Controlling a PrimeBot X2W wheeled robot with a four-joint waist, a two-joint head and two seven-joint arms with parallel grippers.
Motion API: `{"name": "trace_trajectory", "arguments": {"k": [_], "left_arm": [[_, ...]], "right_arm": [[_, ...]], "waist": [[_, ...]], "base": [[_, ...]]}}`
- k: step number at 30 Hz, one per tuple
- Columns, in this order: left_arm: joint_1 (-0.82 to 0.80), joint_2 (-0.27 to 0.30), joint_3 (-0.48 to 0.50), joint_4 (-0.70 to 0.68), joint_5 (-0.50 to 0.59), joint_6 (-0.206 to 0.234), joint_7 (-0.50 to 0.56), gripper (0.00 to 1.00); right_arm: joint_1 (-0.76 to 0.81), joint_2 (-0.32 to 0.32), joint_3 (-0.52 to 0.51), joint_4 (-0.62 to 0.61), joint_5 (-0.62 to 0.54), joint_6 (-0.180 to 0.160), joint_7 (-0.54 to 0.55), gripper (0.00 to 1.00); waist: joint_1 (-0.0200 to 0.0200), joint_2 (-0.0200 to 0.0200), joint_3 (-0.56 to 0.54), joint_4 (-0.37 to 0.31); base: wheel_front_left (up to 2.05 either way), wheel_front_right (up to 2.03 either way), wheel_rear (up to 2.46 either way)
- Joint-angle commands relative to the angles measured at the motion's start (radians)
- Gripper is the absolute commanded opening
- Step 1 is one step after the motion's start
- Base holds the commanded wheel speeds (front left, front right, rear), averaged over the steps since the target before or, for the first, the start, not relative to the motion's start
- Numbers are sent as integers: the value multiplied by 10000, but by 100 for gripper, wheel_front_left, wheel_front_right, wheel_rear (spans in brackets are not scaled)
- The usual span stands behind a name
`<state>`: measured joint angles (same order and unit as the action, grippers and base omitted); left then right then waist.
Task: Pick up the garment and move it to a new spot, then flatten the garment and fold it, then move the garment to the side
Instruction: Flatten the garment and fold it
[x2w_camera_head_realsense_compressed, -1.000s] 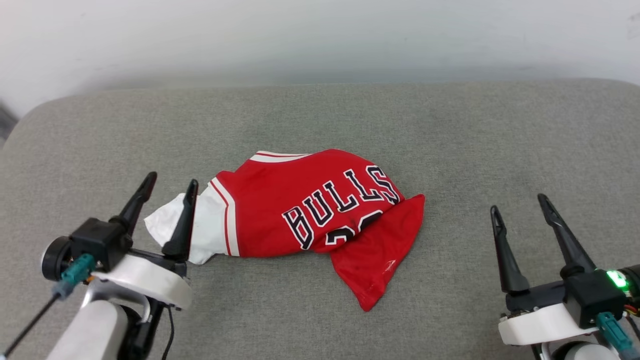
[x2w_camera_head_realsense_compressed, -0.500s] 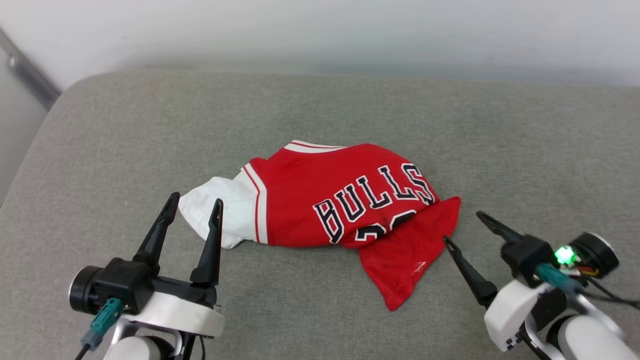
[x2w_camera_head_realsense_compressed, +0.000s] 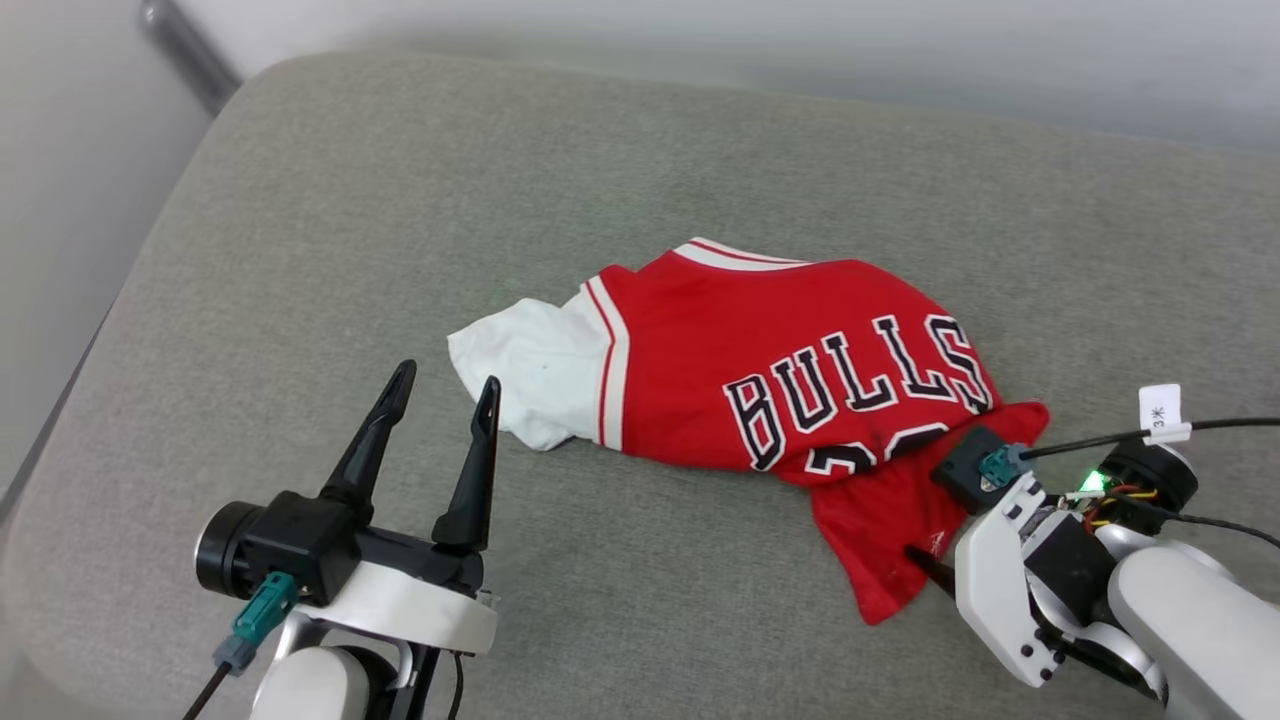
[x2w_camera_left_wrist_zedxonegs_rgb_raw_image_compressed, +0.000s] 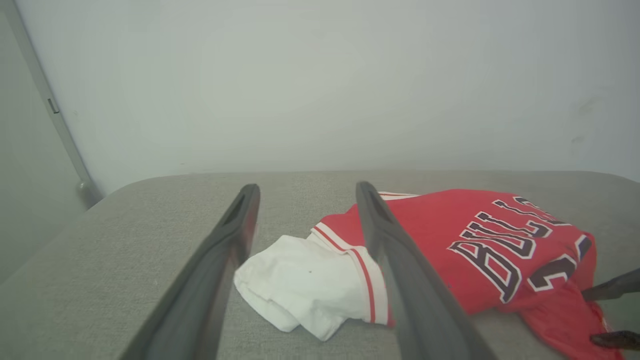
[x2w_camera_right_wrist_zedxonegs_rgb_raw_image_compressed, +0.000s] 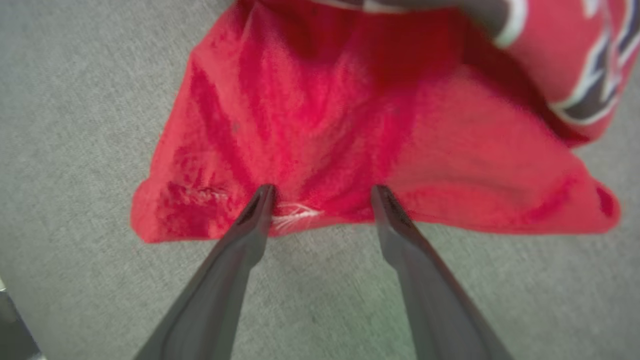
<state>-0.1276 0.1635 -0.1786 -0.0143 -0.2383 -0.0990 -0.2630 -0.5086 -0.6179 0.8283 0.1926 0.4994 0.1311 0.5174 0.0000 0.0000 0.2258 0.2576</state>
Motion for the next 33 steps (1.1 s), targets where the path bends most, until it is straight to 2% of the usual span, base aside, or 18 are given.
{"name": "trace_trajectory", "arguments": {"k": [1,6,7,8,15,20,25,28,33], "left_arm": [[-76,-49,38,12,29,-62,-25,100],[-4,-241,91,114,172,-162,-25,100],[20,-264,102,133,208,-190,-25,100],[48,-282,111,157,229,-211,-25,100],[325,-283,331,329,283,-270,-25,100],[586,-231,495,398,248,-285,-25,100],[762,-230,522,390,249,-296,-26,100],[824,-193,529,392,241,-305,-26,100],[829,-149,477,466,262,-311,-26,100]], "right_arm": [[-138,-83,44,109,57,-6,35,100],[-19,-77,777,1181,557,-11,94,100],[67,-67,936,1351,687,-10,153,43],[149,-77,1101,1466,809,-8,170,0],[533,-827,1637,1231,1520,-5,254,0],[884,-1419,1319,176,1792,-6,366,0],[1895,-1925,601,-877,1812,-5,740,0],[2764,-2016,219,-1311,1620,-5,1009,0],[3747,-1421,-555,-1494,1187,-3,739,0]], "waist": [[0,0,126,177],[0,0,155,468],[0,0,133,494],[0,0,96,512],[0,0,-475,204],[0,0,-988,-303],[0,0,-1241,-661],[0,0,-1296,-812],[0,0,-1265,-1063]], "base": [[0,0,0],[0,0,0],[0,0,0],[0,0,0],[0,0,0],[0,0,0],[0,0,0],[0,0,0],[0,0,0]]}}
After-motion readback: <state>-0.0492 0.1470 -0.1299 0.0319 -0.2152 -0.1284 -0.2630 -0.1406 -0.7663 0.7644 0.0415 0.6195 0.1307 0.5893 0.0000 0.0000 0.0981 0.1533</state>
